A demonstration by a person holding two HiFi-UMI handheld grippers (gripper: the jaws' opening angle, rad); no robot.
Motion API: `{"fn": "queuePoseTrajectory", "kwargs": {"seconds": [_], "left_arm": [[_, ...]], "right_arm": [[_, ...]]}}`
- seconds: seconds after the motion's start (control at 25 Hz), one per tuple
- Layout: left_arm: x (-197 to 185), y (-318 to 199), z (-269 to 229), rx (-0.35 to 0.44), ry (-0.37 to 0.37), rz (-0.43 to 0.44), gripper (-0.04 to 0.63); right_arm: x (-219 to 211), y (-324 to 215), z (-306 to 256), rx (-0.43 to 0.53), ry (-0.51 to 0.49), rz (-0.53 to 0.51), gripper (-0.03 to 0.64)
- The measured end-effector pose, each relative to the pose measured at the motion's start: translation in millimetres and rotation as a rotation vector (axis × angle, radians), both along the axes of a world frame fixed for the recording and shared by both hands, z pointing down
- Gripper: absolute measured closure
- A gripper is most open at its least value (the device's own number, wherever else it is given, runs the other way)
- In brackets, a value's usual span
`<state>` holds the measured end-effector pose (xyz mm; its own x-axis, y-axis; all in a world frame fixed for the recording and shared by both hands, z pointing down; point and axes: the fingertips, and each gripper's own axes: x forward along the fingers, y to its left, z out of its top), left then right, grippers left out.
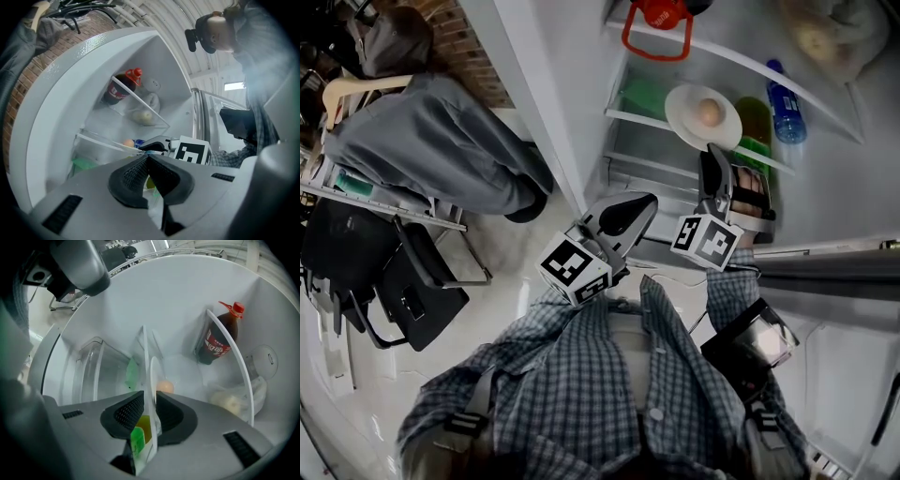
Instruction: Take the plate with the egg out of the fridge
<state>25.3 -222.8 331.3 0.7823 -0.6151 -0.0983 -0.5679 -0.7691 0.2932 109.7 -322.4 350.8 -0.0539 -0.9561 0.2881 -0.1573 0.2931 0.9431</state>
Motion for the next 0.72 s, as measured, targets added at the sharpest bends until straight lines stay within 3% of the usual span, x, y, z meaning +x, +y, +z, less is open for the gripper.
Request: {"fn": "queuePoseTrajectory", "kwargs": {"seconds": [0.16, 0.48, 0.72], "left_arm": [[-1.6, -7.4, 3.2, -0.024, 0.027, -0.017, 0.588], [6.9, -10.8, -11.8, -0.070, 0.208, 0.020, 0.586], [21.2, -24.4, -23.5, -0.080, 0.247, 0.080, 0.584]], "right_arm": [[1.7, -2.6, -2.7, 0.020, 0.031, 0.009, 0.589], [4.1, 3.4, -7.1, 0.022, 0.041, 0.012, 0.592], [4.1, 8.8, -3.8, 0.034, 0.007, -0.001, 0.592]]}}
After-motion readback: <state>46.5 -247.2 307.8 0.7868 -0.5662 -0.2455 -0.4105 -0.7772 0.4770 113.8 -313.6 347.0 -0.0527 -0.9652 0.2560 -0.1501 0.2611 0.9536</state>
